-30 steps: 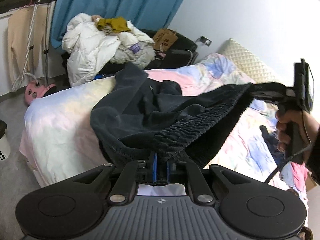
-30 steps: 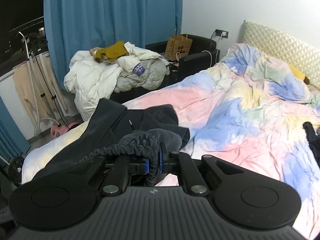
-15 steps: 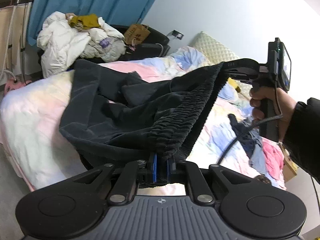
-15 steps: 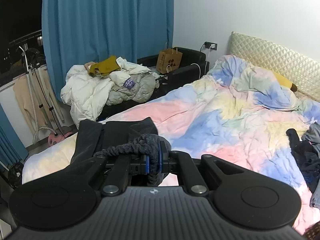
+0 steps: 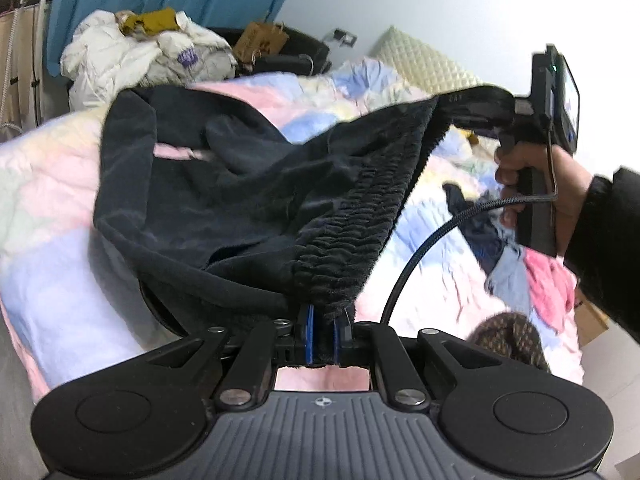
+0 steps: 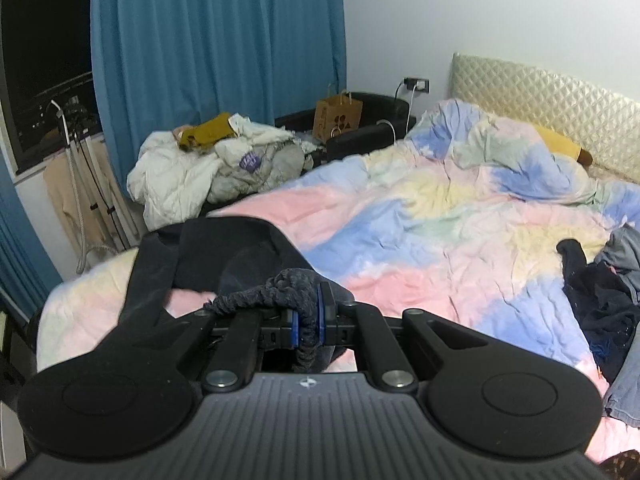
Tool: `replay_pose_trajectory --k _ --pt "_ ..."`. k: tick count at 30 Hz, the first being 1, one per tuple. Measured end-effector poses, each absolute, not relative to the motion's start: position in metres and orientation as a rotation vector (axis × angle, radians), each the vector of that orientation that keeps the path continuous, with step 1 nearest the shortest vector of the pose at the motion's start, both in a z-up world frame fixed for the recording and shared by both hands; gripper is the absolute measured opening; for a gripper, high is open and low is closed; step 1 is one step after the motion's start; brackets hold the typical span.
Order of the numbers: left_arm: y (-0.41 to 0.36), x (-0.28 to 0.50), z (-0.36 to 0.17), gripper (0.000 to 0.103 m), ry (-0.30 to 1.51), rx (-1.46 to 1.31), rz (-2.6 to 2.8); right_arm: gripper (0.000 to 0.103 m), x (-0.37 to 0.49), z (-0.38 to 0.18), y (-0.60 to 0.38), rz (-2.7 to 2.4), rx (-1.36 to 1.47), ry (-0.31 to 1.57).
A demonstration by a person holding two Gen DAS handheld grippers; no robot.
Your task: Fold clothes
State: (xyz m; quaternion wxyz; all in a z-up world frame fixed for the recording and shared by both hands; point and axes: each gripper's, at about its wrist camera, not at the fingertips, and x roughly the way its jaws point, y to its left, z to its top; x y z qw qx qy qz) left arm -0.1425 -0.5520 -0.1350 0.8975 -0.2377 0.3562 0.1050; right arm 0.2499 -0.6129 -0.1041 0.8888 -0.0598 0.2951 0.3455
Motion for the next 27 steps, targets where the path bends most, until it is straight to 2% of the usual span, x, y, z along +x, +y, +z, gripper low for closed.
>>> replay_pose_trajectory --k 11,19,25,26,27 --pt "-0.598 -0.080 -0.241 0.010 0.900 -0.493 0.232 0.008 0.298 -0.234 -0.665 0.686 -0.193 0.769" --pt "-0.586 -0.060 -0.335 0.011 0.988 -0.578 0.258 0.010 0.312 -0.347 -0.677 0.628 -0.274 0.920" --pt "-0.579 -0.063 -0.345 0.015 0.955 -0.624 0.255 0.016 0.313 -0.373 -0.688 0.595 -0.199 0.974" --pt "-0.578 -0.063 -0.343 0.017 0.956 -0.637 0.253 0.022 0.312 -0.372 -0.690 0.592 -0.191 0.983" --pt "-0.576 -0.063 -0.340 0.019 0.960 -0.655 0.251 0.023 0.310 -0.371 -0.691 0.590 -0.185 0.996"
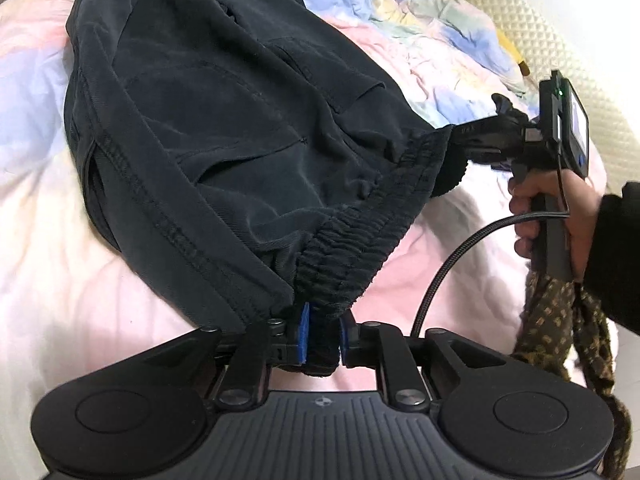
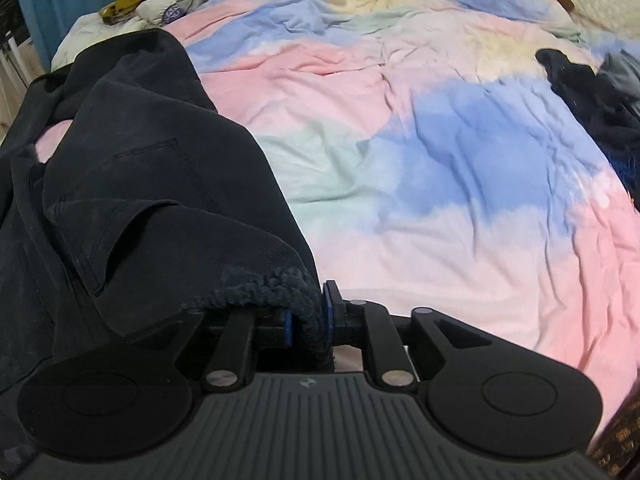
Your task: Fold clothes
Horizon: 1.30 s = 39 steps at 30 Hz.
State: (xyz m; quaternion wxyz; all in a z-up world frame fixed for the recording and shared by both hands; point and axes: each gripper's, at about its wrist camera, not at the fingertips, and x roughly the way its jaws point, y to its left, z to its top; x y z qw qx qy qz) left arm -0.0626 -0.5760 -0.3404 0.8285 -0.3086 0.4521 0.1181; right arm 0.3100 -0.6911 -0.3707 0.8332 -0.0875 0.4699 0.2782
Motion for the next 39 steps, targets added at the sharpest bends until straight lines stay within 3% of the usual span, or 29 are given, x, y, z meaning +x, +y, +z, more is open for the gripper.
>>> replay_pose_trajectory --k 1,3,6,12,25,39 --pt "-0.574 -0.062 -0.338 0.020 0.964 -0.673 0.249 0.024 0.310 -0.368 -0.693 0.586 -0.184 1.008" --pt "-0.567 -0.066 -0.330 0.035 0.962 -0.745 0.232 0.026 0.309 -0.359 -0.699 0.580 -0.170 1.028" --pt "-0.564 -0.069 -0.315 0.048 0.968 -0.783 0.226 0.027 0.299 -0.345 -0.707 0.568 -0.161 1.045" --pt "-0.552 -0.085 -0.269 0.058 0.961 -0.668 0.185 0.027 0.262 -0.304 -0.717 0.553 -0.146 1.017" --pt "-0.471 -0.161 -0.179 0.060 0.878 -0.628 0.206 0.027 0.168 -0.204 -0.673 0.590 -0.088 0.931" --pt "-0.290 -0.218 -0.128 0.060 0.831 -0.592 0.202 0.027 0.060 -0.163 -0.565 0.539 -0.020 0.925"
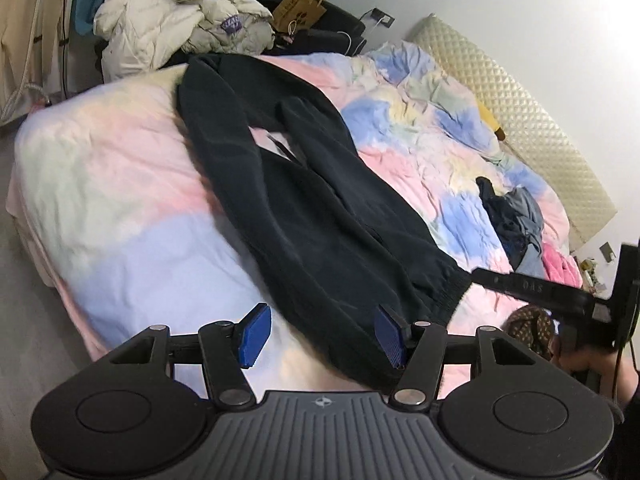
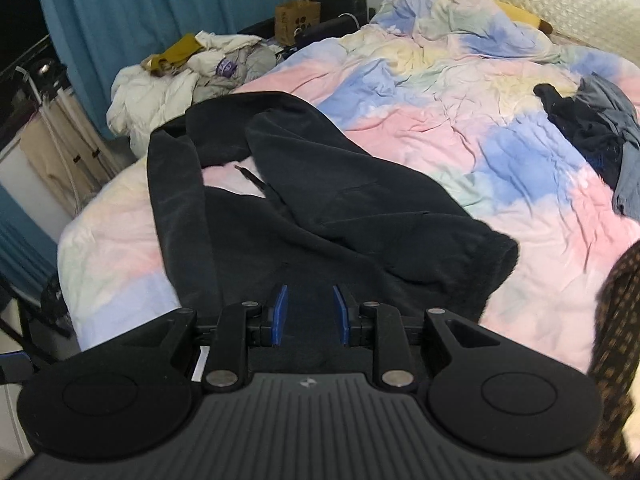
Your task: Fold clothes
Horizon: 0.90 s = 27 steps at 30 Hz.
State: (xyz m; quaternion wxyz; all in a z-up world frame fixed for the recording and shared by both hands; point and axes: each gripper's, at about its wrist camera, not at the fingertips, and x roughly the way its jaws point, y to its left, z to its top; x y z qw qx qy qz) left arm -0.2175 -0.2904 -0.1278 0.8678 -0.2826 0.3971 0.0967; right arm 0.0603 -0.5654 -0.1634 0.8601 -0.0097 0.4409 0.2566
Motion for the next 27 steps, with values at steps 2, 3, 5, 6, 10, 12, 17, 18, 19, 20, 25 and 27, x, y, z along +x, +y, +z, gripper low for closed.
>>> replay_pose_trajectory --k 2,3,5,6,10,12,17,18,19,20,25,27 --pt "-0.266 -0.227 -0.122 0.060 0.832 -0.592 0.206 0.027 0.051 -0.161 -0.550 0.522 -0.011 0.925" --pt "-0.254 -0.231 -0.119 0.060 0.830 -0.593 0.210 0.027 0.047 -0.160 -0.542 0.519 -0.009 0.924" --pt "-0.232 -0.239 -0.114 0.060 0.829 -0.597 0.219 0.027 0.041 -0.158 -0.528 0.514 -0.007 0.919" --pt "-0.220 -0.242 -0.113 0.060 0.829 -0.602 0.224 0.027 0.039 -0.157 -0.522 0.512 -0.007 0.916" --pt "-0.177 -0.241 -0.113 0.060 0.841 -0.613 0.245 0.027 0.035 -0.158 -0.496 0.512 -0.015 0.907" --pt "-0.158 -0.237 -0.115 0.060 0.848 -0.615 0.255 0.027 0.038 -0.162 -0.483 0.517 -0.029 0.907" --pt "-0.115 -0.203 -0.121 0.061 0.868 -0.605 0.274 0.027 0.057 -0.176 -0.453 0.523 -0.054 0.922" --pt "-0.107 -0.195 -0.121 0.061 0.872 -0.600 0.275 0.027 0.064 -0.179 -0.448 0.525 -0.048 0.927" --pt "-0.099 -0.187 -0.120 0.061 0.877 -0.591 0.277 0.027 0.071 -0.182 -0.443 0.527 -0.040 0.932" --pt "-0.090 -0.177 -0.118 0.062 0.883 -0.580 0.280 0.027 0.078 -0.186 -0.438 0.531 -0.034 0.938" --pt "-0.044 -0.129 -0.111 0.065 0.914 -0.534 0.265 0.027 0.108 -0.208 -0.410 0.531 -0.033 0.953" --pt "-0.027 -0.111 -0.111 0.066 0.923 -0.529 0.263 0.027 0.115 -0.215 -0.401 0.521 -0.010 0.961"
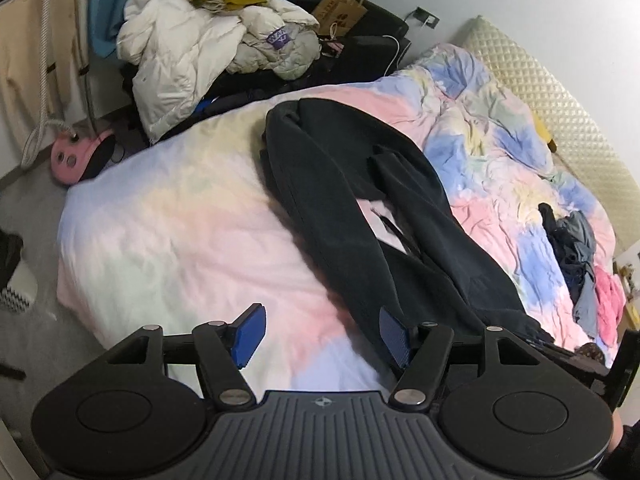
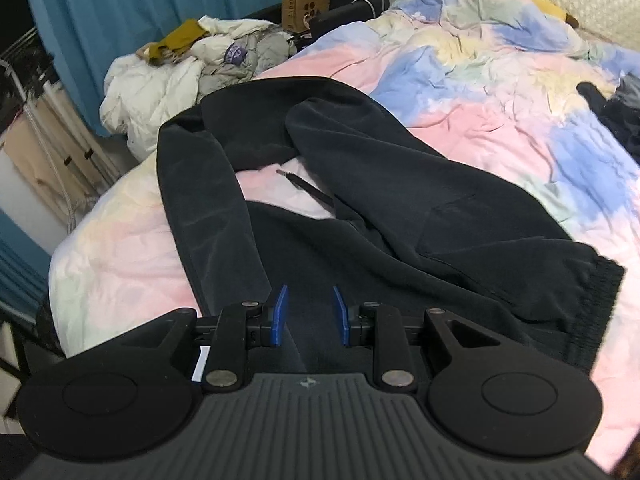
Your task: Fold clothes
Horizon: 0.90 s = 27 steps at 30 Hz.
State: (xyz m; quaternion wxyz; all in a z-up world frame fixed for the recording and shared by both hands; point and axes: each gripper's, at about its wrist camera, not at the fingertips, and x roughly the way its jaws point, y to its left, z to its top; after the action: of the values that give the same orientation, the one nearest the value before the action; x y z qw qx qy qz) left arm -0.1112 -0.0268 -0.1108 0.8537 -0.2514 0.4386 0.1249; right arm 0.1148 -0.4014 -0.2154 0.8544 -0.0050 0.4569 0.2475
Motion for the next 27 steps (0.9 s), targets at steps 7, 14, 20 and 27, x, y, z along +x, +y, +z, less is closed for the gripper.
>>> replay_pose_trajectory --k 7,14,20,27 --pt "0.033 -0.054 -0.129 0.074 0.919 -0.647 0.300 0.027 0.125 -0.238 -0.376 0.496 0.024 1.005" --pt "0.098 0.024 -0.164 0.076 0.956 -0.690 0.322 0.027 0.128 -0.255 -0.360 0.410 0.070 1.075" --pt "0.159 0.123 -0.202 0.075 0.982 -0.711 0.270 0.027 0.135 -0.261 -0.345 0.251 0.151 1.123" --pt "0.220 0.243 -0.251 0.071 1.032 -0.676 0.171 0.027 0.128 -0.257 -0.317 0.004 0.270 1.194"
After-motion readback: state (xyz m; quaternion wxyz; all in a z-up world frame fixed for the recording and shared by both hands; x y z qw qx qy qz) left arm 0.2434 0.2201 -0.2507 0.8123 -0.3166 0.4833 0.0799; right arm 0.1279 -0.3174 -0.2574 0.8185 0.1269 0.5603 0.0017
